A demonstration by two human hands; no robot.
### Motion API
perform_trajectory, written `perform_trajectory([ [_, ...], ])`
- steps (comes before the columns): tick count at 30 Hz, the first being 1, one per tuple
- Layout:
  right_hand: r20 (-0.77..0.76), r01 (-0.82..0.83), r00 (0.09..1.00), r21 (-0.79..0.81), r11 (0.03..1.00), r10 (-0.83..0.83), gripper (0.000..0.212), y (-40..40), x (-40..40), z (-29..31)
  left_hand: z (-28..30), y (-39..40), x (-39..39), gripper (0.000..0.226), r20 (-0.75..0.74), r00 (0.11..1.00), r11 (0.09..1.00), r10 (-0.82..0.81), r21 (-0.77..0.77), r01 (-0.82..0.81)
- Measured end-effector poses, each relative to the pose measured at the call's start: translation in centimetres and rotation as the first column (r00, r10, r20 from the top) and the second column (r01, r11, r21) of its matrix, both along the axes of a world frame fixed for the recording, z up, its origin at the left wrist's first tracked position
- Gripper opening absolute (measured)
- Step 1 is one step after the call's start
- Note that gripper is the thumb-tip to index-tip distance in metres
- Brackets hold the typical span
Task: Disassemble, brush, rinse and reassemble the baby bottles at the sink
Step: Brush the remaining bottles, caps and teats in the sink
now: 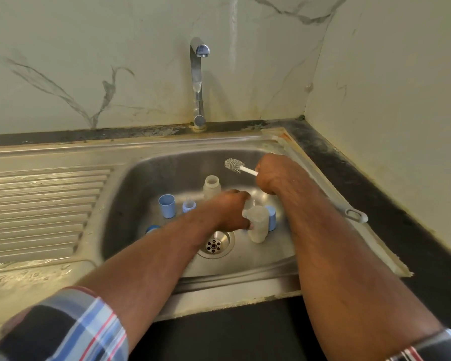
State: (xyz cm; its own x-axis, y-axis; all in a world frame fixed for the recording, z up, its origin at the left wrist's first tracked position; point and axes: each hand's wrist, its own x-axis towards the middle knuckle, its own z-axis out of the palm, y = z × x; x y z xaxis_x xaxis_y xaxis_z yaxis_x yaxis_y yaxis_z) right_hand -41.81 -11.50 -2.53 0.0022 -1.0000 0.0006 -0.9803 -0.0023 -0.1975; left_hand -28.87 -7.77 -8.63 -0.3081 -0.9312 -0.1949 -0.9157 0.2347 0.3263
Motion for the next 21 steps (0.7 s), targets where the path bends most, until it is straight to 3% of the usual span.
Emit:
perform_trajectory([
  [2, 0.011, 0.001, 1.0, -0.008, 1.0, -0.001, 0.025, -0.1, 0.0, -0.1, -0.5, -0.3, -1.4, 0.088, 0.041, 0.999, 1.0, -0.016, 0.007, 0.015],
  [4, 0.009, -0.004, 1.0, -0.013, 1.0, 0.004, 0.022, -0.1, 0.1, 0.0, -0.6, -0.4, -2.3, 0.088, 0.055, 0.998, 0.999, -0.041, -0.003, 0.042],
  [8, 0.004, -0.035, 0.999, -0.001, 0.999, 0.035, 0.005, 0.2, 0.1, 0.3, -1.1, 0.0, -3.3, 0.072, 0.137, 0.985, 0.99, -0.109, -0.078, 0.12],
  [10, 0.039, -0.047, 0.998, 0.005, 0.999, 0.047, 0.01, 0.5, 0.2, 0.5, -1.1, 0.2, -3.3, 0.065, 0.147, 0.983, 0.986, -0.113, -0.102, 0.129],
  [12, 0.084, -0.074, 0.994, 0.019, 0.997, 0.072, 0.018, 0.8, 0.4, 1.0, -0.8, 0.4, -2.7, 0.063, 0.079, 0.993, 0.99, -0.083, -0.107, 0.091],
  [16, 0.164, -0.165, 0.973, 0.021, 0.986, 0.16, 0.028, 2.0, 1.2, 2.3, 1.4, 0.5, 1.7, 0.052, -0.252, 0.963, 0.985, 0.096, -0.112, -0.127],
  [18, 0.263, -0.192, 0.946, -0.009, 0.981, 0.187, 0.027, 2.9, 2.0, 2.5, 2.3, 0.6, 5.5, 0.043, -0.499, 0.821, 0.937, 0.277, -0.05, -0.346],
  [19, 0.307, -0.214, 0.929, -0.013, 0.977, 0.208, 0.026, 3.4, 2.6, 2.6, 2.8, 0.9, 7.5, 0.038, -0.655, 0.656, 0.884, 0.375, 0.039, -0.466],
  [21, 0.392, -0.257, 0.89, 0.008, 0.966, 0.233, 0.025, 4.5, 3.7, 2.5, 3.3, 1.8, 10.5, 0.025, -0.846, 0.216, 0.761, 0.487, 0.29, -0.581],
])
